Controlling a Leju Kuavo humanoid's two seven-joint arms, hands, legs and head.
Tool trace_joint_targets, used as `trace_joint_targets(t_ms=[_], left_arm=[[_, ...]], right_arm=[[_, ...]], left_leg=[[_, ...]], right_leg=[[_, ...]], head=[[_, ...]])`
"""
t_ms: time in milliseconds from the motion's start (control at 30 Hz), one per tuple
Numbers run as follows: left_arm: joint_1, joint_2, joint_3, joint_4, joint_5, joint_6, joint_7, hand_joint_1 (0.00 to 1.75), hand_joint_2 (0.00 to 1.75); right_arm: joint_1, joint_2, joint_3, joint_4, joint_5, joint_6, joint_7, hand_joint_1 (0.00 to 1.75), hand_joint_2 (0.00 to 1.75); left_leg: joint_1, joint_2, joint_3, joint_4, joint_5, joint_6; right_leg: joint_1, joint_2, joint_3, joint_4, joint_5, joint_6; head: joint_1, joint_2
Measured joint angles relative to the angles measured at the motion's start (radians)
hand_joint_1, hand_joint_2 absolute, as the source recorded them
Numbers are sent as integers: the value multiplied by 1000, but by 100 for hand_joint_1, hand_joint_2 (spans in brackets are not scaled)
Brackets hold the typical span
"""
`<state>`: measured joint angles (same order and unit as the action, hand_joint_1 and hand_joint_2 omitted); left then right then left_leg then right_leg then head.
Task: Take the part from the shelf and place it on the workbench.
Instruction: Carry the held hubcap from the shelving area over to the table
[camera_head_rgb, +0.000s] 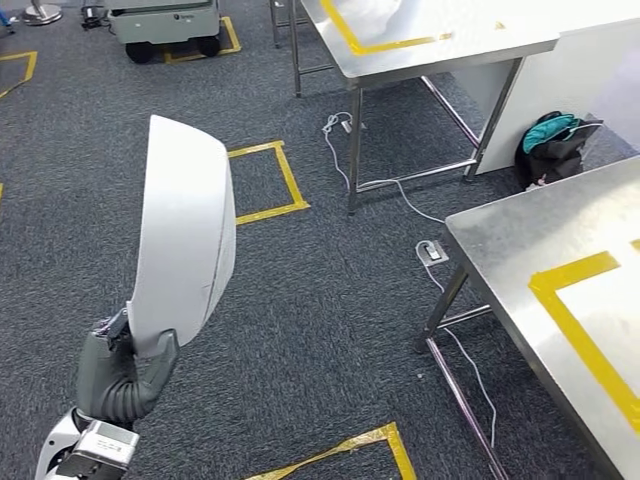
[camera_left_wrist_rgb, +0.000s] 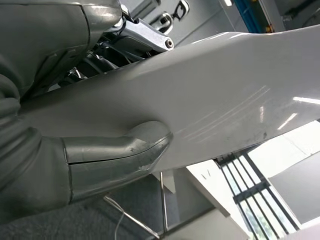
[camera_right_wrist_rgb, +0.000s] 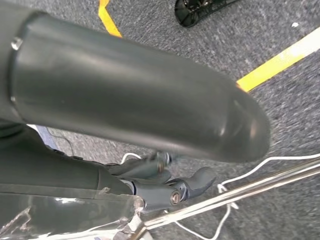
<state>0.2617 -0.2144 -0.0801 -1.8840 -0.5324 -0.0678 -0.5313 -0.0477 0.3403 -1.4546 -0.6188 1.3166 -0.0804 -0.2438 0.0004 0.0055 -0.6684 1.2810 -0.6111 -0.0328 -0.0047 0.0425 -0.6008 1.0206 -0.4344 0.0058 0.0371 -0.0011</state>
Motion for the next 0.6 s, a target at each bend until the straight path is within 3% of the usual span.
trace_joint_targets(t_ms=[67,133,200,267,333,400,467,500,533,600], left_arm=[[0,2,0,2,0,-2,0,175,175],[0,3,0,2,1,-4,0,175,175],[1,4,0,3,2,-5,-1,175,175],[1,5,-1,4,5,-6,-2,175,175],[0,5,-2,4,9,-9,-3,175,175],[2,5,-2,4,11,-12,-4,175,175],[3,5,-2,4,12,-13,-4,175,175],[3,5,-2,4,12,-14,-4,175,175],[3,5,-2,4,12,-14,-4,175,175],[3,5,-2,4,12,-15,-4,175,175]], right_arm=[[1,0,0,0,1,5,0,0,0],[0,0,0,-1,1,7,-1,0,0],[1,0,0,-1,2,7,-2,0,0],[8,0,0,-1,2,7,-2,0,0],[12,0,-1,-2,2,7,-3,0,0],[9,0,-1,-2,3,8,-5,0,0],[8,1,-1,-2,3,8,-6,0,0],[8,1,-1,-2,4,8,-7,0,0],[9,1,-1,-2,4,8,-7,0,0],[9,2,-1,-2,6,8,-7,0,0]], left_leg=[[5,-13,44,-95,67,-1],[12,-50,107,-227,119,-2],[13,-71,129,-280,128,6],[10,-55,128,-285,133,23],[10,-34,129,-289,138,39],[6,-10,129,-291,139,49],[2,16,128,-291,137,52],[1,28,128,-290,137,52],[1,39,129,-290,136,52],[-1,58,134,-290,133,48]], right_leg=[[-3,26,-1,0,4,6],[-4,52,-6,5,7,16],[-6,71,-16,6,13,29],[-11,83,-26,1,19,41],[-9,50,-47,35,-4,49],[-5,-7,-100,152,-72,52],[-5,-30,-154,278,-128,54],[-5,-34,-159,298,-130,54],[-5,-37,-142,276,-114,53],[-4,-64,-61,141,-56,49]], head=[[0,0],[-1,0],[-1,0],[-1,0],[5,0],[10,0],[11,0],[11,0],[11,0],[11,0]])
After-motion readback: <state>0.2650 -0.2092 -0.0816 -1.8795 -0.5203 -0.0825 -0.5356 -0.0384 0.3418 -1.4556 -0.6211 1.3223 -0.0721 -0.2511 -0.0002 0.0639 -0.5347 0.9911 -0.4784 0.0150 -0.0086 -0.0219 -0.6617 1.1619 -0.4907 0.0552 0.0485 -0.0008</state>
